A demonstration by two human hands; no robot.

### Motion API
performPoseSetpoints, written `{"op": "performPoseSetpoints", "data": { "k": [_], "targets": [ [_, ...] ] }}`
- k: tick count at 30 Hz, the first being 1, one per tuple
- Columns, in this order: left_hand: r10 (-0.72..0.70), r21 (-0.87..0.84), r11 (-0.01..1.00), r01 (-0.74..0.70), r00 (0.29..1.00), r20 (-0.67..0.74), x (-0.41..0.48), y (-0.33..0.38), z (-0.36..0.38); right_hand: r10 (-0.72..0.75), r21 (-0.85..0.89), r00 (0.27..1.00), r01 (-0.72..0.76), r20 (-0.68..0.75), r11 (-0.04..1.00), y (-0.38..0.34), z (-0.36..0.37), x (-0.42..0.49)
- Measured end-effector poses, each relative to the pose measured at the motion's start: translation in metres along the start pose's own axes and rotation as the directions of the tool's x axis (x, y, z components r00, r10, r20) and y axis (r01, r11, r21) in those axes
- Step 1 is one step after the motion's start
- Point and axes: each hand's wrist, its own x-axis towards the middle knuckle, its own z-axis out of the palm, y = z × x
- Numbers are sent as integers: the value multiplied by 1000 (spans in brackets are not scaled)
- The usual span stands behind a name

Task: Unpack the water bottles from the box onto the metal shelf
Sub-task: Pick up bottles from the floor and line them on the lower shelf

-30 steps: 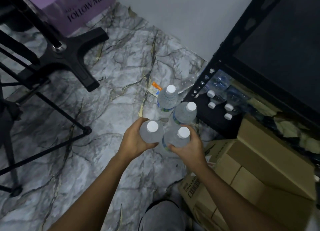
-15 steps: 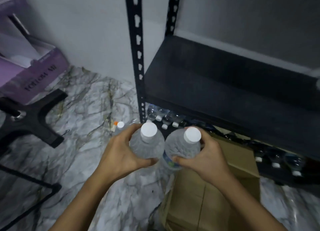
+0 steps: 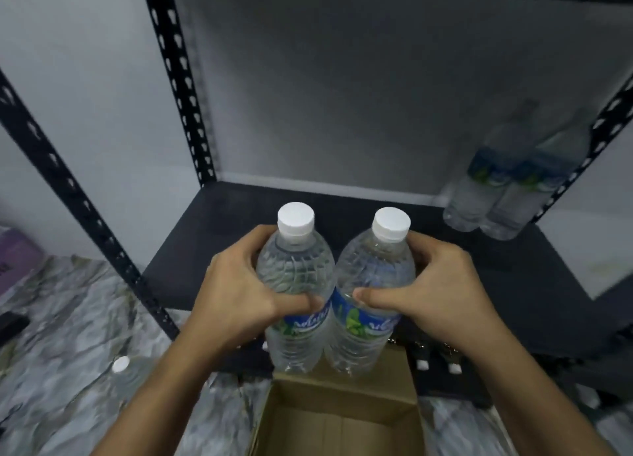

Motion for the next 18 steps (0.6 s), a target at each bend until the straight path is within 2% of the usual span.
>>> {"op": "performPoseSetpoints", "data": {
  "k": [7, 18],
  "targets": [
    [42, -13, 999, -42, 999, -2, 48, 41, 41, -7, -1, 994, 7, -111, 1000, 6, -55, 34],
    [5, 71, 997, -1, 998, -57, 104, 30, 69, 84, 50, 965, -74, -247, 996, 32, -51, 84]
  ]
}}
